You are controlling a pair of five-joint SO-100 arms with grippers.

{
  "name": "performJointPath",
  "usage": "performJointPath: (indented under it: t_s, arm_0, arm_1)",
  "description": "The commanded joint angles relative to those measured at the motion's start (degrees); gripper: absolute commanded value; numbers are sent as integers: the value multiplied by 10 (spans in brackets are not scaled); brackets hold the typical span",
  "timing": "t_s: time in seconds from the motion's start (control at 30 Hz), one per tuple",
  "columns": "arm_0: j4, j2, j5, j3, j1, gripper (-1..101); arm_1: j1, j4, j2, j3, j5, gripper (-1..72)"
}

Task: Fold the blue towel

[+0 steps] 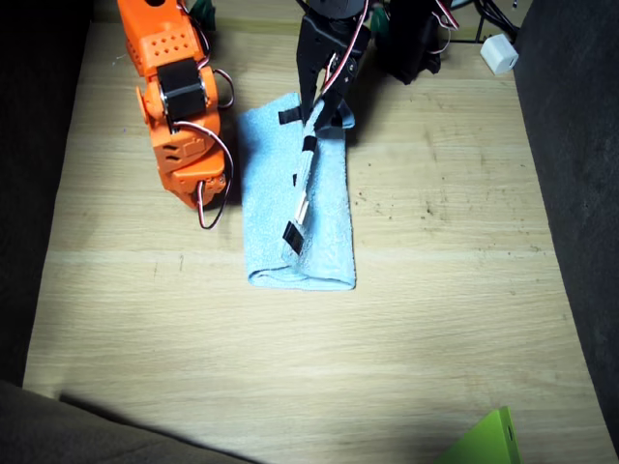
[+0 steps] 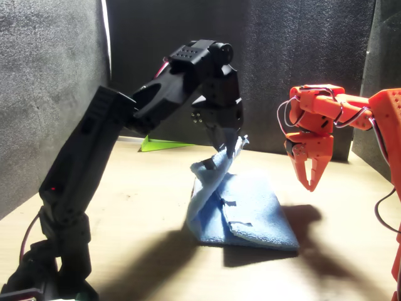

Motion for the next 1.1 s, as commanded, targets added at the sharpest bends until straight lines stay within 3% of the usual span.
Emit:
performJointPath:
  t_s: [0.0, 0.43, 0.93, 0.97, 1.07]
  arm_0:
    - [10, -26, 21, -62, -3, -4]
    - [9, -167, 76, -205, -59, -5]
    - [-18, -198, 119, -243, -93, -5]
    - [-21, -201, 120, -244, -92, 11]
    - [-21, -215, 115, -257, -85, 214]
  arm_1:
    - [-2, 4, 17, 9, 6, 1]
    - [-11, -37, 68, 88, 5, 1]
    - [-12, -36, 69, 91, 6, 1]
    - [-12, -35, 69, 91, 6, 1]
    - [-12, -33, 71, 93, 5, 1]
